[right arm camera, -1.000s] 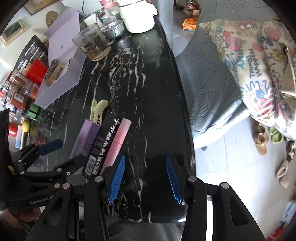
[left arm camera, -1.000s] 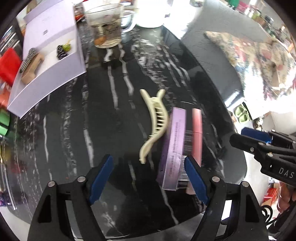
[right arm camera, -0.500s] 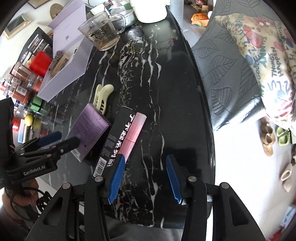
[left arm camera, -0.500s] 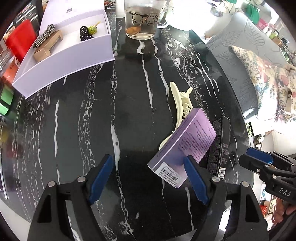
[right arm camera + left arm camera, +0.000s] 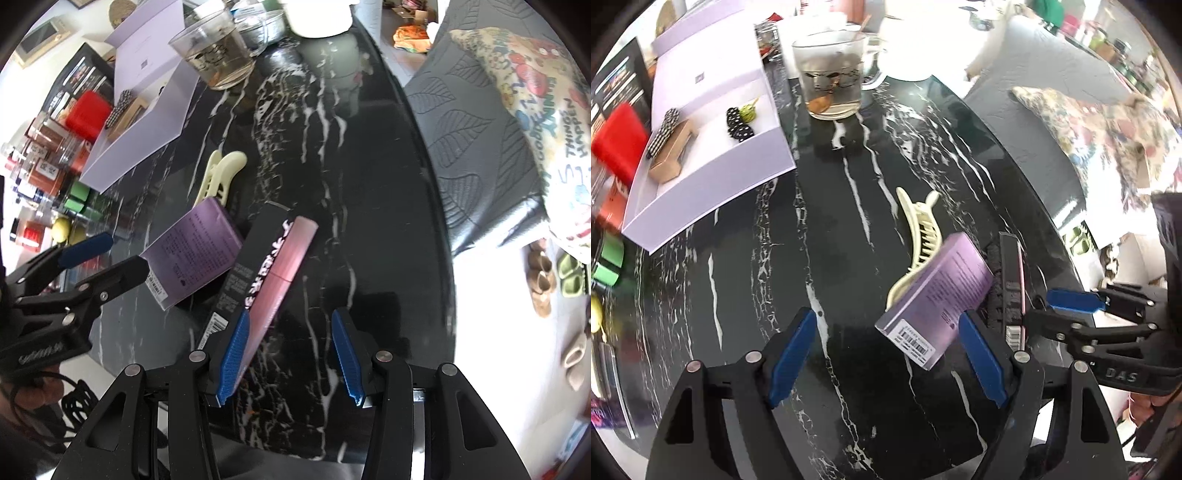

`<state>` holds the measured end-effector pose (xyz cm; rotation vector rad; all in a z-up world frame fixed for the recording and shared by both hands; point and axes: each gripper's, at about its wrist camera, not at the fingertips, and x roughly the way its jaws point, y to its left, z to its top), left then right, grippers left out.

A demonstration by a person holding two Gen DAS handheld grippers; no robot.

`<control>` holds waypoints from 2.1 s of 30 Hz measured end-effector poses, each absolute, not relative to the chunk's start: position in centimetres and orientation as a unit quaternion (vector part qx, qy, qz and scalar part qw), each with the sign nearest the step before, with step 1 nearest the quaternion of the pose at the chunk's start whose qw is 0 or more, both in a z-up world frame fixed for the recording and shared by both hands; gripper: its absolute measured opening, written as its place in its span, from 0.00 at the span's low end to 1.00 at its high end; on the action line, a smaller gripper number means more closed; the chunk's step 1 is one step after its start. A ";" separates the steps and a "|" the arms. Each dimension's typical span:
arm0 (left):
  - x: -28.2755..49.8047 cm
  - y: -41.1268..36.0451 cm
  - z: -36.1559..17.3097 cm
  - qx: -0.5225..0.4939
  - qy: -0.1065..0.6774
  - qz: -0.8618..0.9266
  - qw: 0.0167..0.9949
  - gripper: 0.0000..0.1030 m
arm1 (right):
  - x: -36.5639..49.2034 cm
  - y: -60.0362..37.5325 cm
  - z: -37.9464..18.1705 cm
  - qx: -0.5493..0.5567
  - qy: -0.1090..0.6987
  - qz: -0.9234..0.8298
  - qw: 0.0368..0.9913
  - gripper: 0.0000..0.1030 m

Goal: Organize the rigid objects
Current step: 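Grasp the purple cosmetic box with the left tool while right tool approaches pink lip gloss, then close the right tool on the pink lip gloss tube while left tool lifts purple box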

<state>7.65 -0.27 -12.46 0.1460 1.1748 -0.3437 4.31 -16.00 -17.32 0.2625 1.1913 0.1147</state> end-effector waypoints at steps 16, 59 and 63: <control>7.2 -2.4 -13.1 0.135 0.526 -0.184 0.819 0.77 | 5.3 -14.1 -17.4 0.051 0.545 0.039 0.836 0.27; 5.6 -7.4 -14.8 0.281 0.444 -0.253 0.812 0.51 | 3.8 -17.8 -17.4 0.113 0.560 0.040 0.820 0.27; 6.1 -7.2 -15.0 0.268 0.458 -0.259 0.807 0.54 | 3.8 -18.0 -17.4 0.116 0.561 0.041 0.819 0.27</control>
